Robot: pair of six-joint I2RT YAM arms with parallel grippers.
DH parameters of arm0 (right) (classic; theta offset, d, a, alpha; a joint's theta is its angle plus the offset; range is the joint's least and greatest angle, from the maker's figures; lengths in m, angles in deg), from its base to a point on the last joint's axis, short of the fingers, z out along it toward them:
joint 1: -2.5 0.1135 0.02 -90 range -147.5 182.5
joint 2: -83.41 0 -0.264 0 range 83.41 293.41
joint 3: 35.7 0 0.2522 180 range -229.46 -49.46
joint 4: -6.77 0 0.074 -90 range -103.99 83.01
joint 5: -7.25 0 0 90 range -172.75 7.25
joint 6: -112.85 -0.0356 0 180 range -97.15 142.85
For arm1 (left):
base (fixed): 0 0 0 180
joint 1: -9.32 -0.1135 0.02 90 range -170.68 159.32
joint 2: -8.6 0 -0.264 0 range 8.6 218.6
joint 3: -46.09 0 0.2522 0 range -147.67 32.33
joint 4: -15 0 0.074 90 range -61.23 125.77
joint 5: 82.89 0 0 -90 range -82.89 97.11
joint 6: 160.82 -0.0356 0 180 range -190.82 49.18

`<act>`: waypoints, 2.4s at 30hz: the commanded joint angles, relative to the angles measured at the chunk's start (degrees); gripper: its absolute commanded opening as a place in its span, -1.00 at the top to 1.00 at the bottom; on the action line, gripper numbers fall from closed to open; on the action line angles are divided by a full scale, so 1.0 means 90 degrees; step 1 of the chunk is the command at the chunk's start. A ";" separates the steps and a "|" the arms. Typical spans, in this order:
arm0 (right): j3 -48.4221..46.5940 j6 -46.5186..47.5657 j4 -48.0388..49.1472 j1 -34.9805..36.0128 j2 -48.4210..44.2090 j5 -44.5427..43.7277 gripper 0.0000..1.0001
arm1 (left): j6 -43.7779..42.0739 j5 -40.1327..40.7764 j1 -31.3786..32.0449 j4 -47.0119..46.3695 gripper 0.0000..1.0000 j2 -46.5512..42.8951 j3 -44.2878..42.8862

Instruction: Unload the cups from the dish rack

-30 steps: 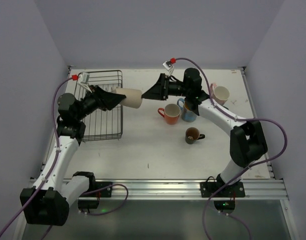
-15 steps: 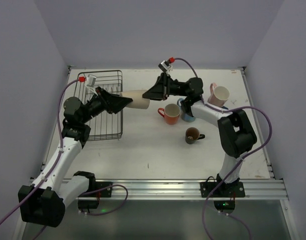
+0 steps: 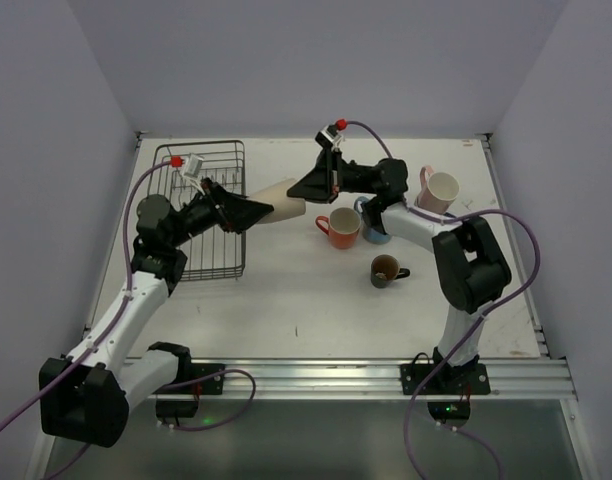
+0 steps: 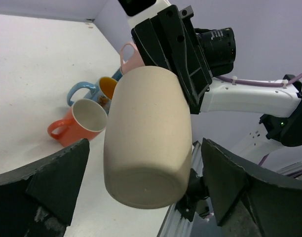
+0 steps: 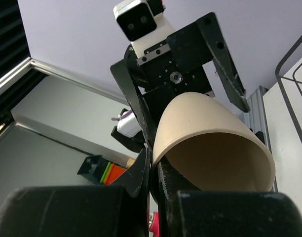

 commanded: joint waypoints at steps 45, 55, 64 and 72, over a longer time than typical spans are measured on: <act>-0.0022 0.8953 -1.2982 0.1594 -0.1789 -0.8245 1.00 | -0.2782 0.5300 0.0122 0.5460 -1.00 -0.0387 -0.1817; -0.0277 0.8904 -1.3129 0.1848 -0.1349 -0.8372 0.57 | -0.2743 0.5134 0.0122 0.5460 -1.00 -0.0357 -0.1729; -0.0316 0.8816 -1.3129 0.2004 -0.1924 -0.8831 -0.29 | -0.2792 0.5007 0.0122 0.5411 -1.00 -0.0318 -0.1709; -0.0141 0.8914 -1.2847 0.2044 -0.3252 -0.8802 -0.88 | -0.2919 0.4207 0.0229 0.5333 -1.00 0.0062 -0.1904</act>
